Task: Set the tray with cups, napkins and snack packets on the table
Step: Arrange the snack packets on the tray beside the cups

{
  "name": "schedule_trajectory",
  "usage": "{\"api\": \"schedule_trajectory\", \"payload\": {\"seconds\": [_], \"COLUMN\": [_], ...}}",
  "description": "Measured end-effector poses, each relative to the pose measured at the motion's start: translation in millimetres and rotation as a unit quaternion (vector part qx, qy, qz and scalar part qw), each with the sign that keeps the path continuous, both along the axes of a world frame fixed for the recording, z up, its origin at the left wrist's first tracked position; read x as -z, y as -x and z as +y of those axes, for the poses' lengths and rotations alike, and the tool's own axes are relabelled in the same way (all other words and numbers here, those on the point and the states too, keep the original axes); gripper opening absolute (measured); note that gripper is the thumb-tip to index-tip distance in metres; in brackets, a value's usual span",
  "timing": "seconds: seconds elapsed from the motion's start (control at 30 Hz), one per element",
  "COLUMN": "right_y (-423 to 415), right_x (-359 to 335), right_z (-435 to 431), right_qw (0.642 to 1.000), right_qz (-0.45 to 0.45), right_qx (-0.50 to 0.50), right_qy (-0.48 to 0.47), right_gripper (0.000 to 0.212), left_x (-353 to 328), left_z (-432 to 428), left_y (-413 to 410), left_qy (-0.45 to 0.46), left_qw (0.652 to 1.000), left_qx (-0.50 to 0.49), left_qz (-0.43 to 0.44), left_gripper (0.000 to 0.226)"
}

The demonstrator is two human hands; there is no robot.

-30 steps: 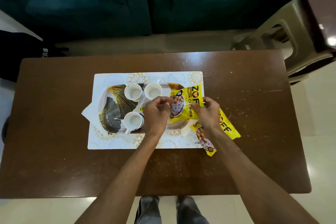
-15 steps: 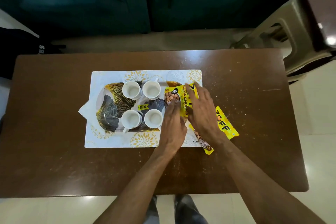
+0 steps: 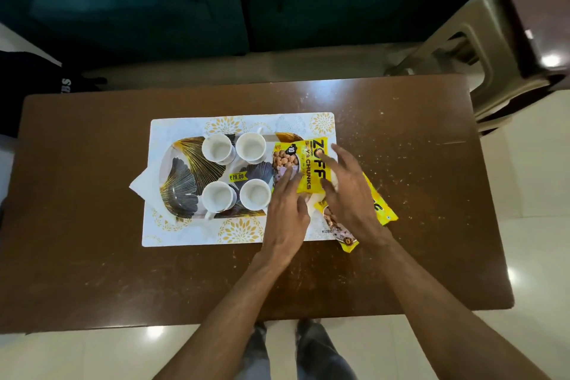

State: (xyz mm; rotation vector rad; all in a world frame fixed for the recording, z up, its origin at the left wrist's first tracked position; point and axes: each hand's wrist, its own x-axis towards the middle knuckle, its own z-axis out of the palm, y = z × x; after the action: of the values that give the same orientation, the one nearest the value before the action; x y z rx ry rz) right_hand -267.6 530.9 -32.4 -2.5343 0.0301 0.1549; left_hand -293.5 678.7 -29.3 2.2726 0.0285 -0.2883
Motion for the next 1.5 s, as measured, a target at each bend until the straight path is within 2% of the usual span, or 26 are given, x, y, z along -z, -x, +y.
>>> {"api": "schedule_trajectory", "payload": {"seconds": [0.07,0.17,0.23,0.33,0.4,0.47,0.57,0.67,0.8,0.9,1.0,1.03,1.1,1.17,1.23,1.33,1.5], "right_y": [13.4,36.7,49.8,64.2,68.5,70.2,71.2,70.3,61.3,45.4,21.3,14.7,1.6,-0.1,3.6,8.9,-12.1], "right_x": [-3.2,-5.0,0.5,13.1,19.3,24.0,24.8,8.7,-20.7,-43.7,-65.2,-69.6,-72.8,-80.2,-81.0,-74.3,-62.9], "right_z": [-16.6,-43.4,-56.2,-67.8,-70.8,-75.1,-81.7,-86.8,-91.2,-82.8,-50.0,-40.8,-4.8,5.3,32.1,96.8,184.7], "right_qw": [0.993,0.974,0.967,0.959,0.952,0.941,0.927,0.928,0.928,0.918,0.915,0.916,0.907,0.874,0.845,0.858,0.882], "right_qz": [-0.007,0.013,0.072,0.178,0.216,0.231,0.220,0.208,0.199,0.198,0.208,0.202,0.170,0.146,0.176,0.232,0.226], "right_qx": [0.107,0.226,0.246,0.219,0.216,0.245,0.271,0.241,0.157,0.065,-0.006,-0.009,0.025,0.092,0.114,0.061,0.073], "right_qy": [-0.038,-0.017,-0.001,0.008,0.013,-0.024,-0.135,-0.194,-0.273,-0.336,-0.345,-0.347,-0.386,-0.455,-0.493,-0.455,-0.408], "right_gripper": [0.049,0.043,0.046,0.065,0.074,0.066,0.036,0.022,0.019,0.015,0.025,0.025,0.022,0.038,0.062,0.070,0.057], "left_x": [-3.7,-4.6,-0.6,7.5,13.1,15.8,12.2,1.2,-18.3,-37.4,-46.5,-47.7,-48.6,-57.1,-63.1,-64.6,-63.1], "left_z": [-4.8,-22.7,-36.3,-52.8,-57.6,-58.9,-54.3,-44.2,-25.8,-9.1,21.9,30.6,66.7,72.9,92.2,139.3,222.3], "left_y": [9.8,27.5,38.8,52.2,56.8,58.8,58.4,55.1,39.8,25.7,6.8,2.0,-4.0,-3.0,0.3,2.3,-4.4], "left_qy": [0.014,0.039,0.035,0.006,-0.005,-0.011,-0.014,0.005,0.124,0.175,0.226,0.254,0.291,0.306,0.318,0.341,0.353], "left_qw": [1.000,0.999,0.999,0.997,0.994,0.991,0.993,0.999,0.992,0.983,0.962,0.951,0.943,0.941,0.934,0.911,0.884], "left_qx": [-0.016,-0.008,0.007,0.033,0.056,0.066,0.049,0.022,0.000,0.039,0.056,0.049,0.007,-0.049,-0.115,-0.212,-0.294], "left_qz": [-0.010,0.002,0.021,0.070,0.098,0.115,0.107,0.045,0.002,0.030,0.140,0.167,0.163,0.139,0.115,0.089,0.086], "left_gripper": [0.042,0.038,0.039,0.046,0.051,0.053,0.051,0.048,0.055,0.072,0.077,0.071,0.054,0.045,0.041,0.039,0.039]}}
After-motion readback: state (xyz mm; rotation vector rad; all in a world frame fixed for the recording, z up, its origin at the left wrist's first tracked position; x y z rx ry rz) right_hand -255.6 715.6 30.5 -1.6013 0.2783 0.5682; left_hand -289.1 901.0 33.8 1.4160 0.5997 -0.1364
